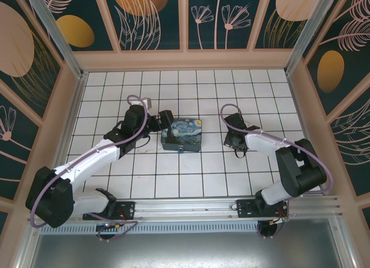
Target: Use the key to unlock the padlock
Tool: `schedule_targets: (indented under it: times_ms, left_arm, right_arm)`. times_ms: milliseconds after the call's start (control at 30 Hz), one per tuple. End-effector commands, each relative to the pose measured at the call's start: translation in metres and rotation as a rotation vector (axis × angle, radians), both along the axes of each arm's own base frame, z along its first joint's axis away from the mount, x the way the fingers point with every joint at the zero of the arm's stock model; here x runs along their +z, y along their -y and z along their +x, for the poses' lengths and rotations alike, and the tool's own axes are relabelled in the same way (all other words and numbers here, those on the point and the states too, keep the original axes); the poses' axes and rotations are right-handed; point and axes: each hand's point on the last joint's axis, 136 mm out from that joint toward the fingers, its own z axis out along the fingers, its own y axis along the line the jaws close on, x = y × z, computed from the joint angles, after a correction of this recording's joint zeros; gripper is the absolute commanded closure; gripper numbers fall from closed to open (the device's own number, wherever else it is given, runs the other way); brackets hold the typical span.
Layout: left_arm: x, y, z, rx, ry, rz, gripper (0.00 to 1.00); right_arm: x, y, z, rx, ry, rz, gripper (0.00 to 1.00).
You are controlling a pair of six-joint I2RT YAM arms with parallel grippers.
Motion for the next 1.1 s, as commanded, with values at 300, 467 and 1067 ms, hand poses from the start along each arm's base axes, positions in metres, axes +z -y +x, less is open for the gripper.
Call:
schedule_targets:
  times_ms: [300,467,1067]
  left_arm:
    - [0.008,0.020,-0.015,-0.080,-0.039,-0.168,0.01]
    - [0.022,0.036,-0.024,-0.149,-0.062,-0.306,0.01]
    - [0.045,0.064,-0.030,-0.268,-0.101,-0.491,0.06]
  right_arm:
    - [0.091,-0.065,-0.012,0.124,0.229,0.488,1.00]
    - [0.135,-0.098,-0.018,0.258,0.350,0.726,1.00]
    - [0.183,-0.164,-0.045,0.570,0.518,1.019,1.00]
